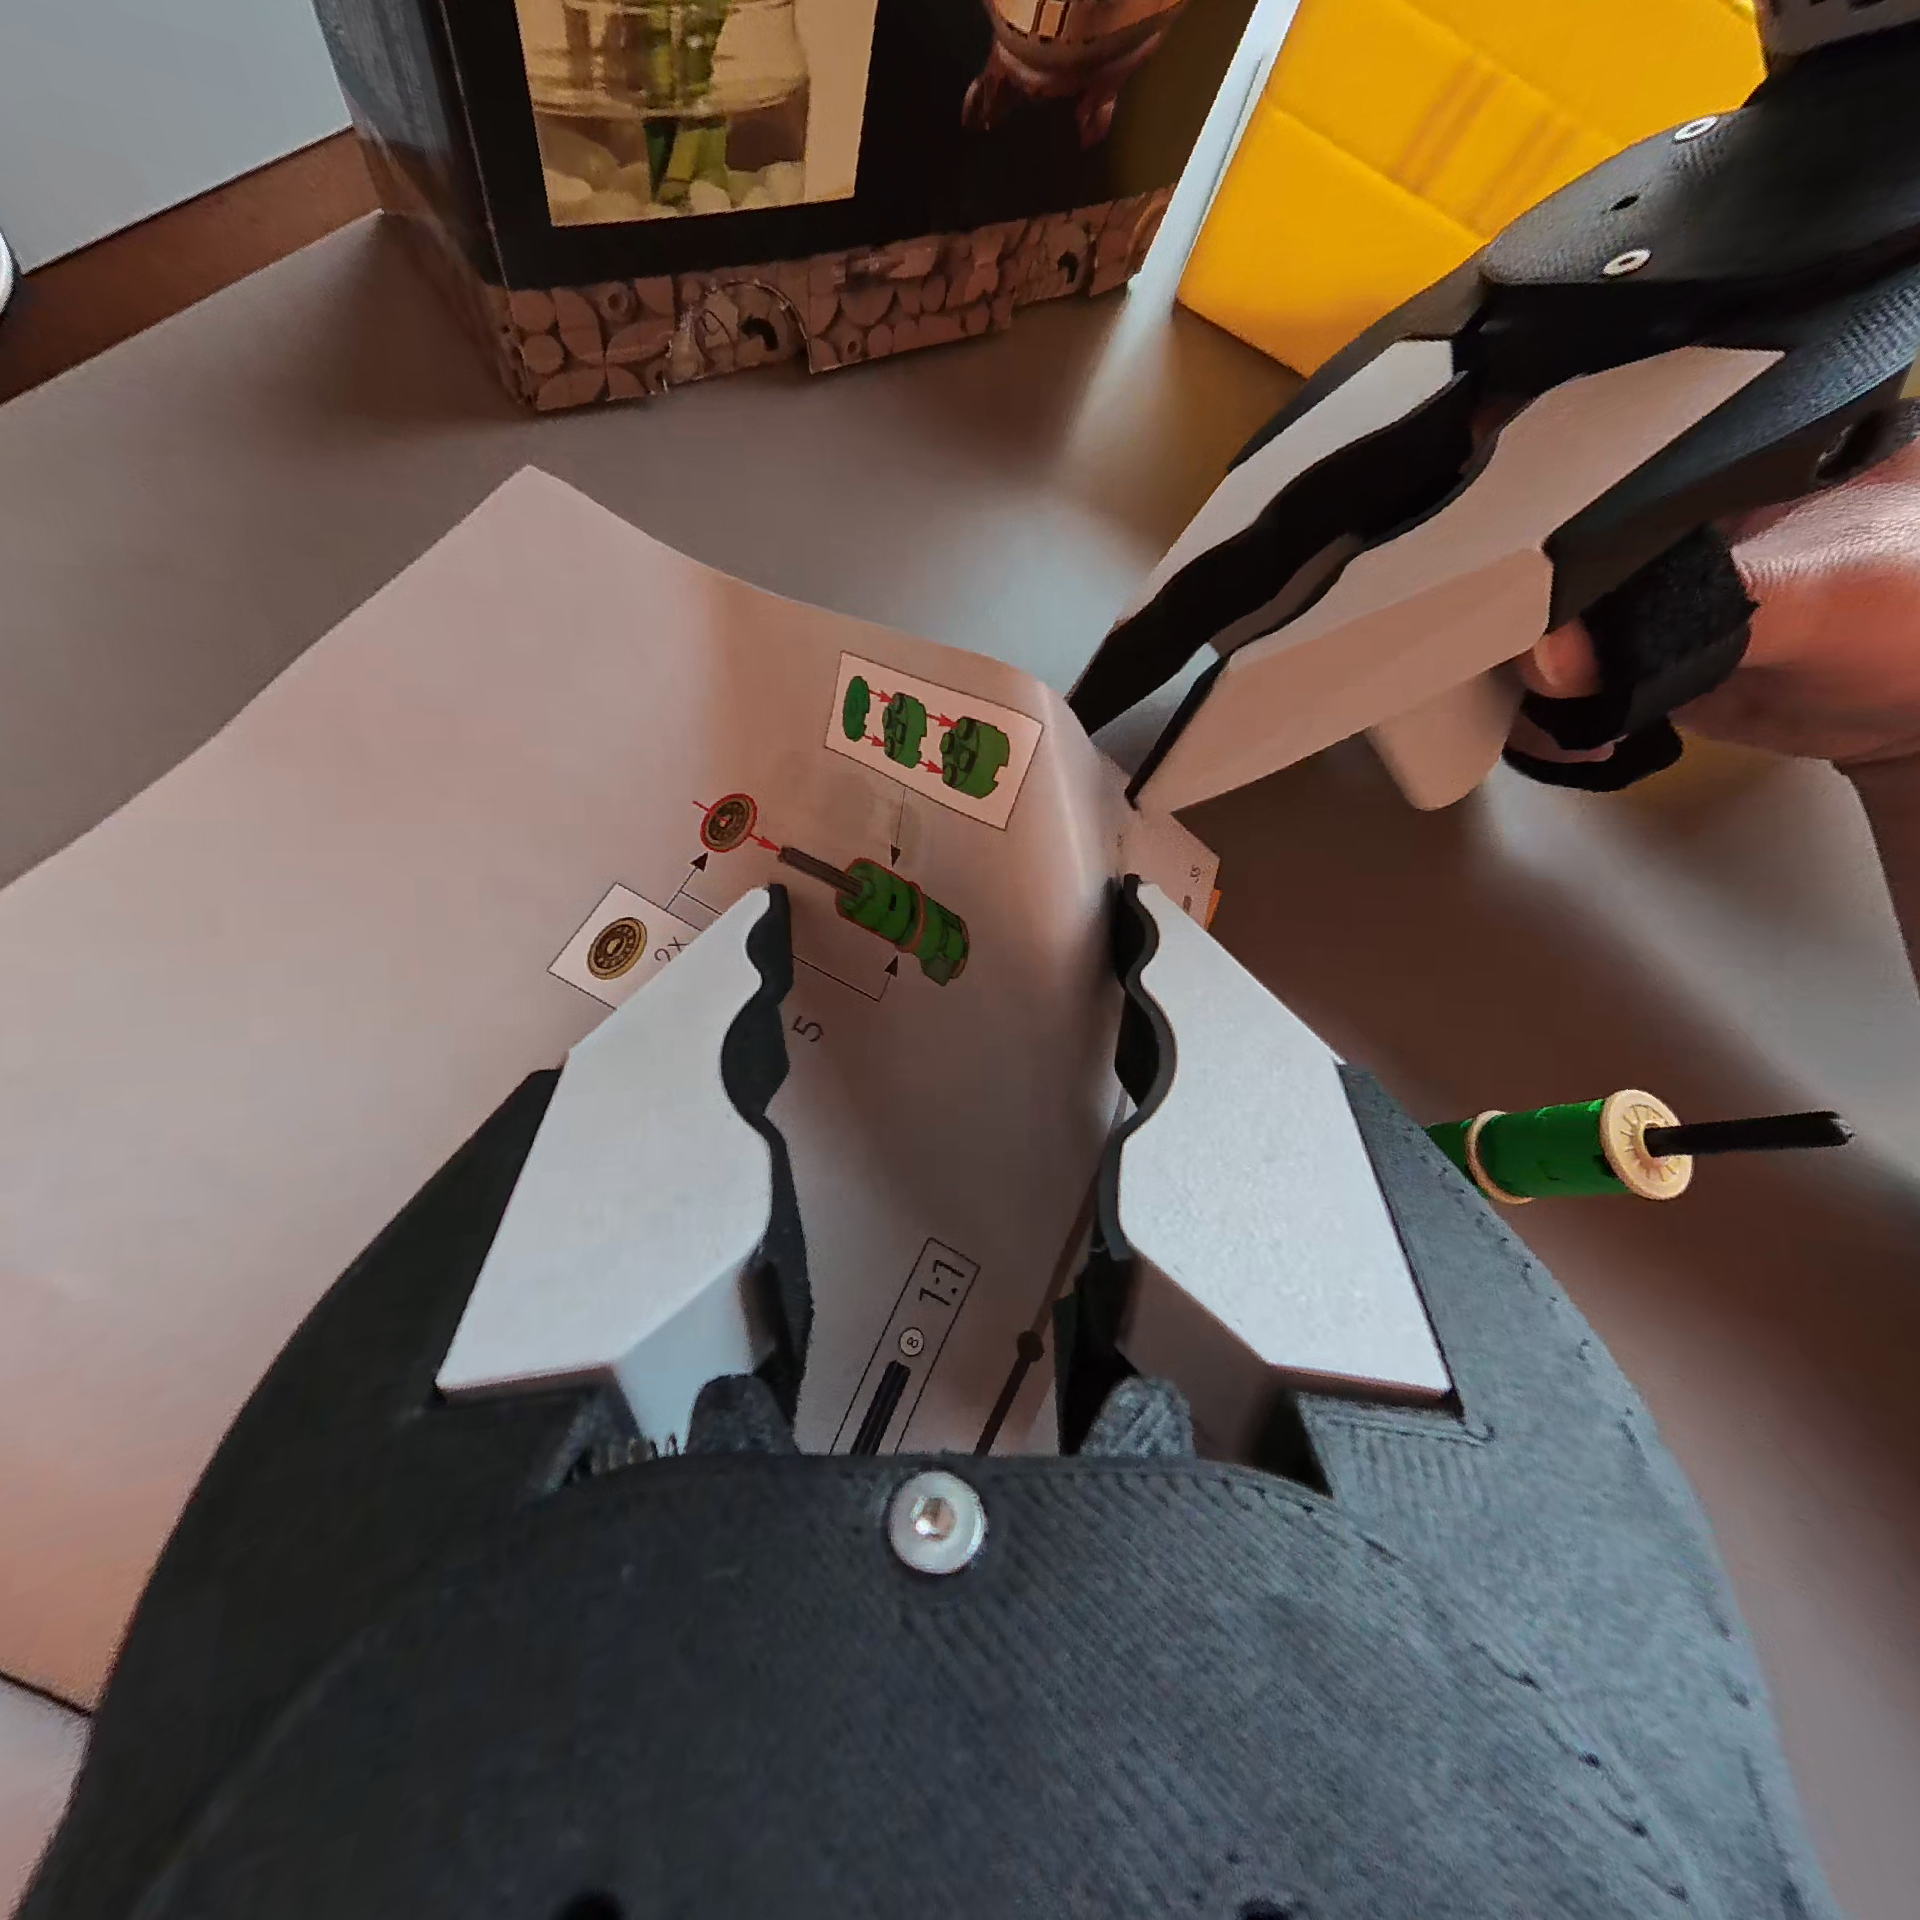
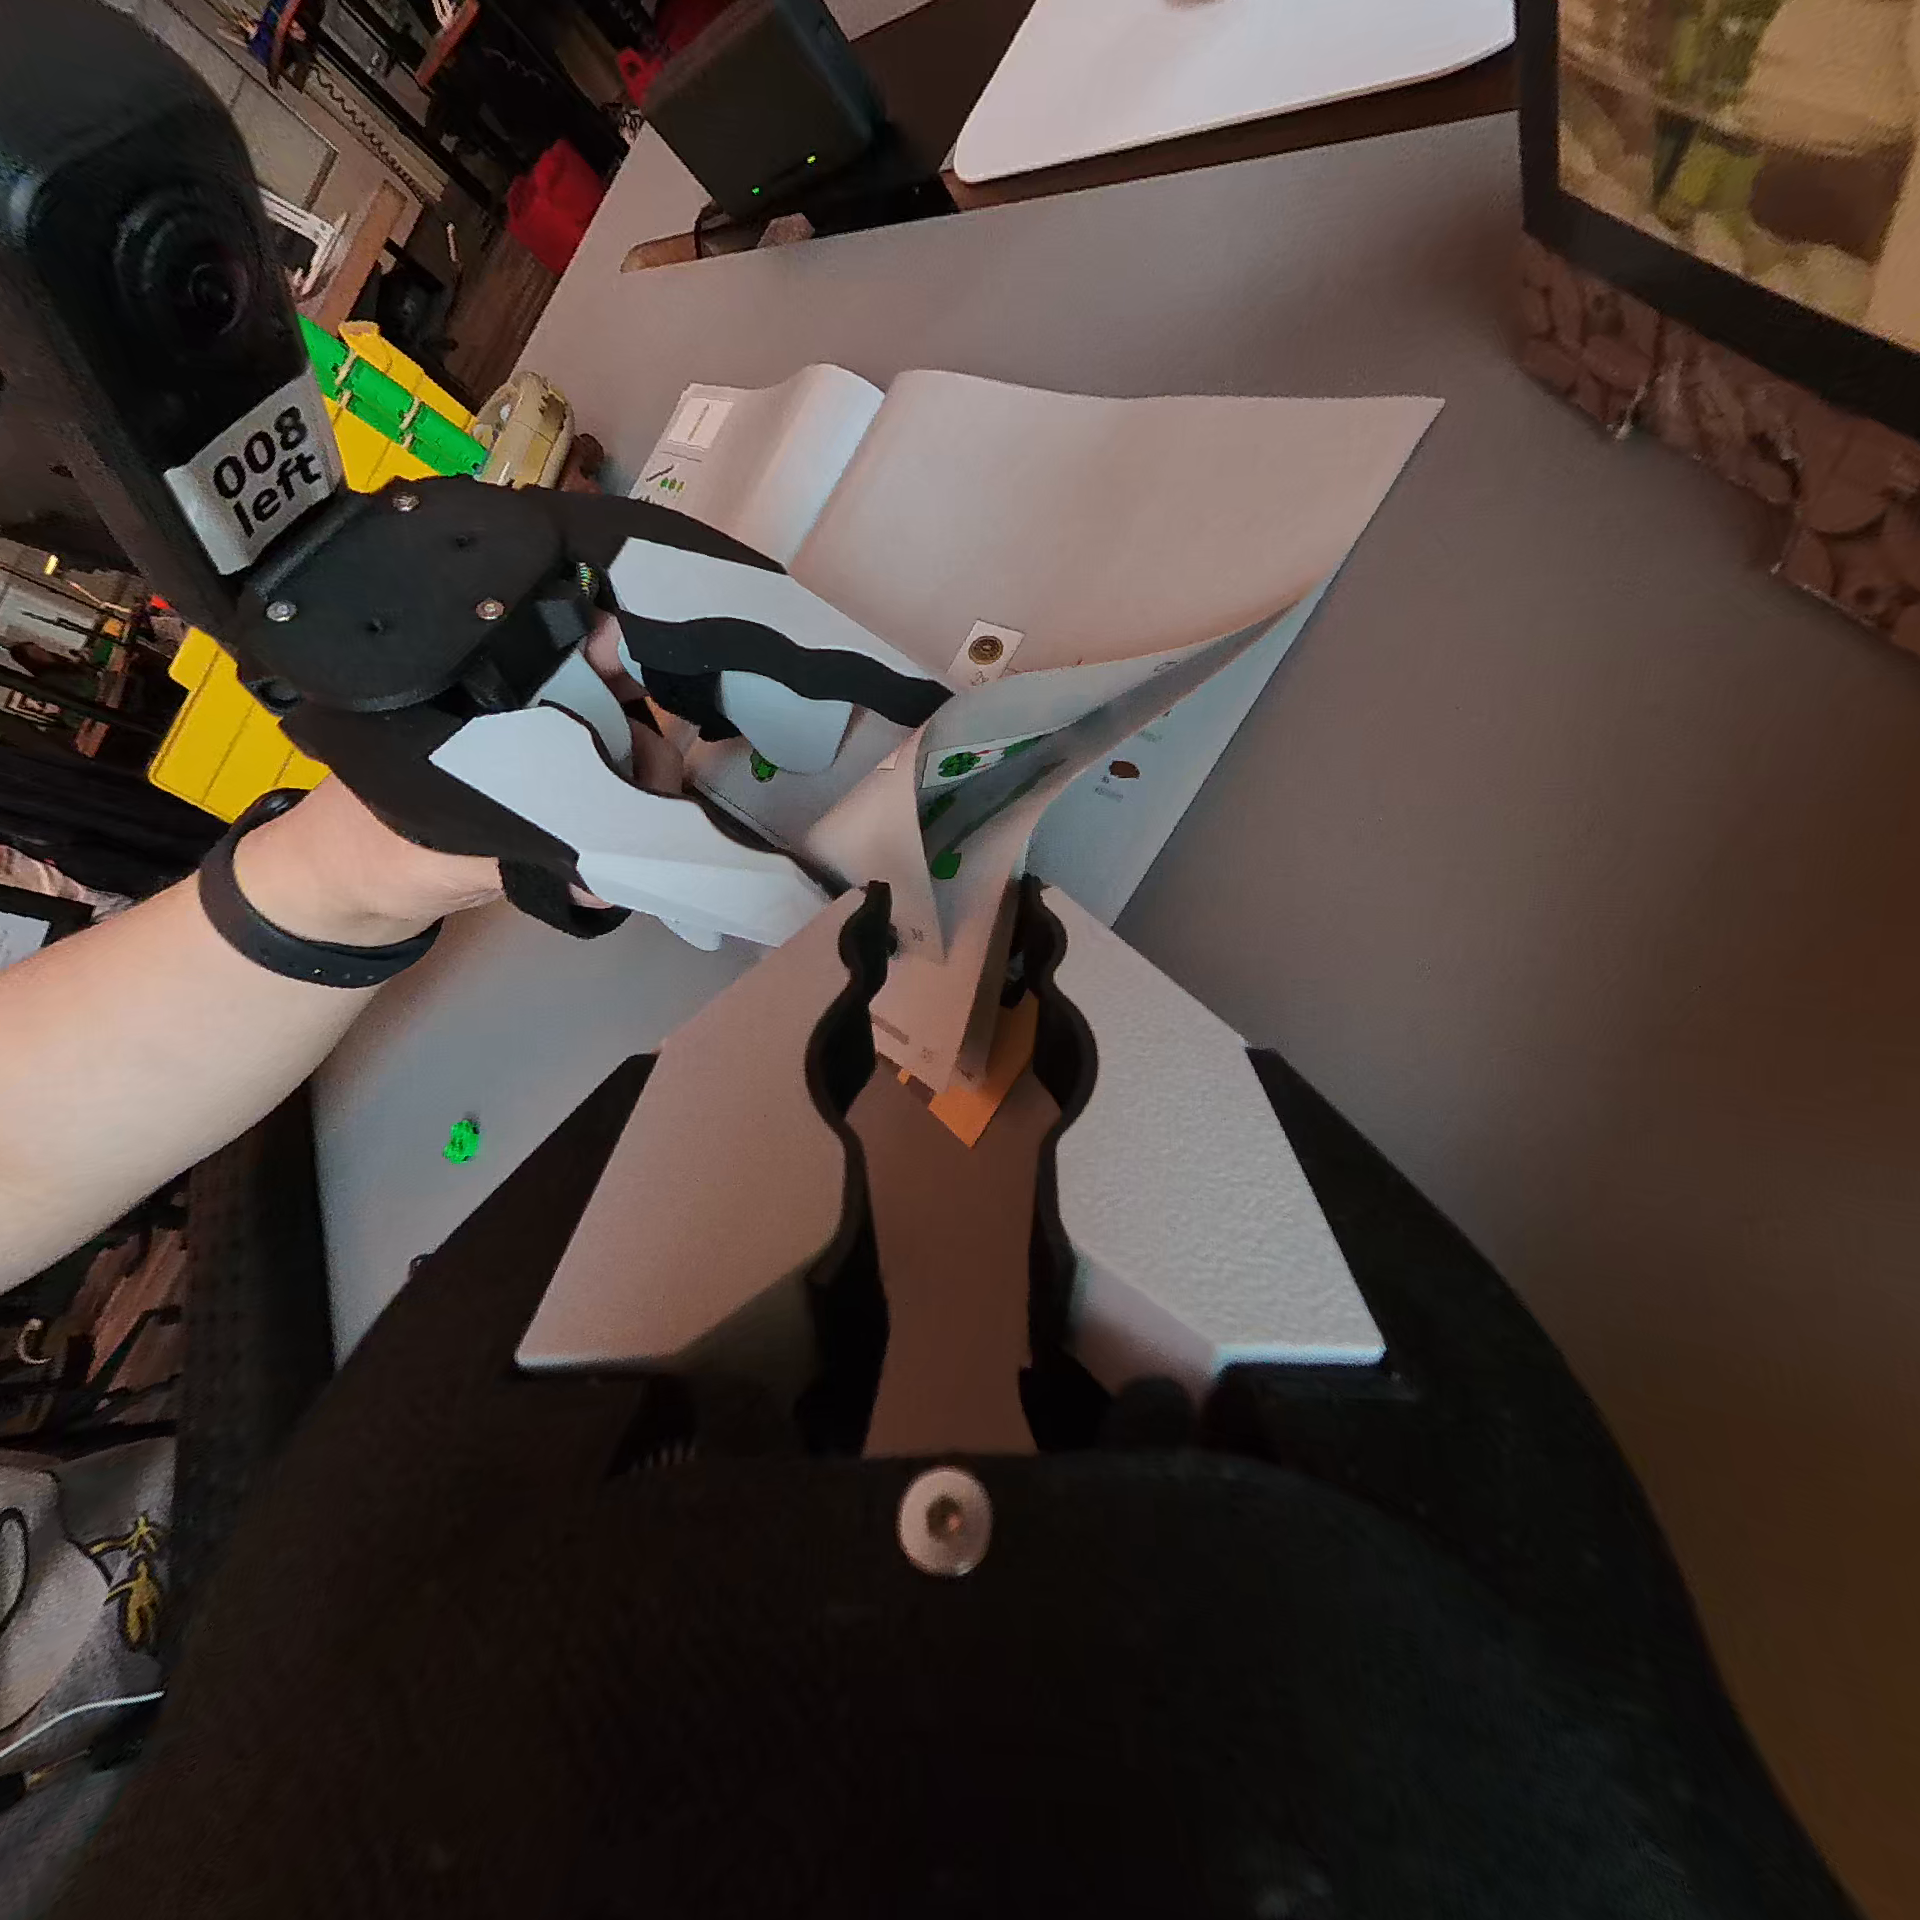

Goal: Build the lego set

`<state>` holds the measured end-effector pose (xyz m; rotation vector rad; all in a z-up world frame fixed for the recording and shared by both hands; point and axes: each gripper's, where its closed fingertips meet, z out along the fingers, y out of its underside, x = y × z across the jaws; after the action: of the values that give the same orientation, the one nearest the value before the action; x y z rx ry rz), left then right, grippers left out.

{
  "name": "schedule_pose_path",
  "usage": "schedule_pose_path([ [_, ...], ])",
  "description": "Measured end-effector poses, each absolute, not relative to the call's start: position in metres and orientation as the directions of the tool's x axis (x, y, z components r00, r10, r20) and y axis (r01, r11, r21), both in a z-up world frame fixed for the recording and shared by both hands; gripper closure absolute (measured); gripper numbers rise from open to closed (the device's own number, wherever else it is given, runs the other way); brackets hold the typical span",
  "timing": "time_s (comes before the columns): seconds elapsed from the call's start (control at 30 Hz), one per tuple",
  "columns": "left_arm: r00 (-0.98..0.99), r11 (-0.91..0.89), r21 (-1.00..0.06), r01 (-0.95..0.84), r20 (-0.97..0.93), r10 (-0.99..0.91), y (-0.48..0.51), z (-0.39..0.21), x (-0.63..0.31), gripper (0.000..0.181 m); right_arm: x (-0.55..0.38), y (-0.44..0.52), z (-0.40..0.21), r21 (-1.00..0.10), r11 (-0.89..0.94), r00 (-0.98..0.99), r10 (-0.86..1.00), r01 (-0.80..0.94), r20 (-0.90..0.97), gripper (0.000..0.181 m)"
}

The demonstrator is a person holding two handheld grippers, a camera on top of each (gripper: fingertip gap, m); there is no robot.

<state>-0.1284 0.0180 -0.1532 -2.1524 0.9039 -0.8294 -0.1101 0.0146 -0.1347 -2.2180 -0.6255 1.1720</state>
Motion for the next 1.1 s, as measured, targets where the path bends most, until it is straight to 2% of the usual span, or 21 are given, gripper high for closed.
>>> schedule_pose_path([
  [0.27,0.56,-0.554,-0.757,-0.347,0.306,-0.77,0.019,-0.153,-0.13,0.123,-0.1,0.023,-0.111,-0.74,-0.665,0.533,0.664,0.1,-0.524,0.16],
  [0.47,0.554,-0.548,-0.76,-0.349,0.304,-0.775,0.018,-0.153,-0.13,0.122,-0.112,0.015,-0.132,-0.644,-0.755,0.492,0.609,0.121,-0.622,0.157],
  [0.67,0.541,-0.557,-0.76,-0.334,0.33,-0.774,0.015,-0.151,-0.131,0.122,-0.124,0.014,-0.122,-0.655,-0.752,0.415,0.622,0.079,-0.664,0.16],
  [0.9,0.523,-0.566,-0.758,-0.324,0.355,-0.775,0.012,-0.15,-0.132,0.122,-0.125,0.008,-0.114,-0.604,-0.796,0.317,0.581,0.029,-0.75,0.17],
  [1.1,0.515,-0.581,-0.754,-0.307,0.382,-0.767,0.012,-0.148,-0.133,0.123,-0.125,0.004,-0.118,-0.574,-0.818,0.306,0.558,0.046,-0.771,0.17],
])
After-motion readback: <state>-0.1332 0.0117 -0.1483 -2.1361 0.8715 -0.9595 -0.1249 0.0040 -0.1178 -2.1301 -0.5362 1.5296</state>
